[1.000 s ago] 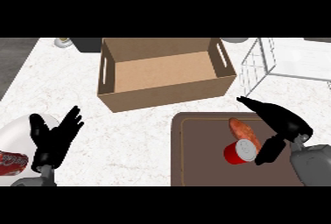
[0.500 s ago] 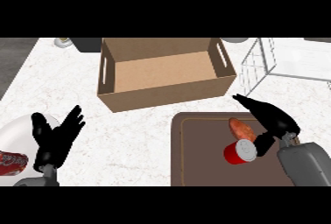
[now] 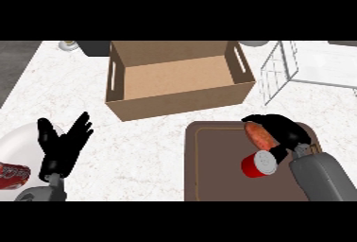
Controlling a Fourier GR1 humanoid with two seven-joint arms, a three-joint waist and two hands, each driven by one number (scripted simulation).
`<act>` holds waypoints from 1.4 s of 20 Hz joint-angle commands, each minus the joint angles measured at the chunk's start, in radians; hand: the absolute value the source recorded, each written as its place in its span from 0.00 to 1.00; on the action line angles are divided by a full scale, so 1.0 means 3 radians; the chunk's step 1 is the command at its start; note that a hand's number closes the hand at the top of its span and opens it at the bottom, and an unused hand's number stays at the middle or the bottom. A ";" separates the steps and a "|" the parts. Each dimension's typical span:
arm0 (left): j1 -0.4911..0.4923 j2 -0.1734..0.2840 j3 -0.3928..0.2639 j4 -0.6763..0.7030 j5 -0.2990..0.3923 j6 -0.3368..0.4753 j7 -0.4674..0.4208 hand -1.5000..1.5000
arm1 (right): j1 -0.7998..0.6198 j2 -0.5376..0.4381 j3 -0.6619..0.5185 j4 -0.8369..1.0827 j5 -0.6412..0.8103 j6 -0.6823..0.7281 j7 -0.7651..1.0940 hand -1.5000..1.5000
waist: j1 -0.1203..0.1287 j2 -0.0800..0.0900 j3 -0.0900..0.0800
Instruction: Pick the sweet potato from the tray and place it in the tiered shelf
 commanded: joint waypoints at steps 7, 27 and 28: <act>0.0020 -0.0086 -0.0034 -0.0040 -0.0130 0.0081 -0.0007 0.50 | 0.0143 0.0094 0.0223 -0.0089 0.0071 0.0106 -0.0424 1.00 | -0.0021 -0.0001 0.0005; 0.0119 -0.0058 0.0103 0.0077 -0.0089 -0.0014 -0.0110 0.50 | 0.0373 0.0044 -0.1124 -0.2209 -0.0621 -0.0137 0.0671 1.00 | -0.0112 -0.0029 -0.0002; 0.0107 -0.0061 0.0086 -0.0071 -0.0046 -0.0017 0.0024 0.50 | 0.0300 0.0115 -0.1209 -0.2252 -0.0639 -0.0226 0.0786 1.00 | -0.0080 -0.0026 0.0002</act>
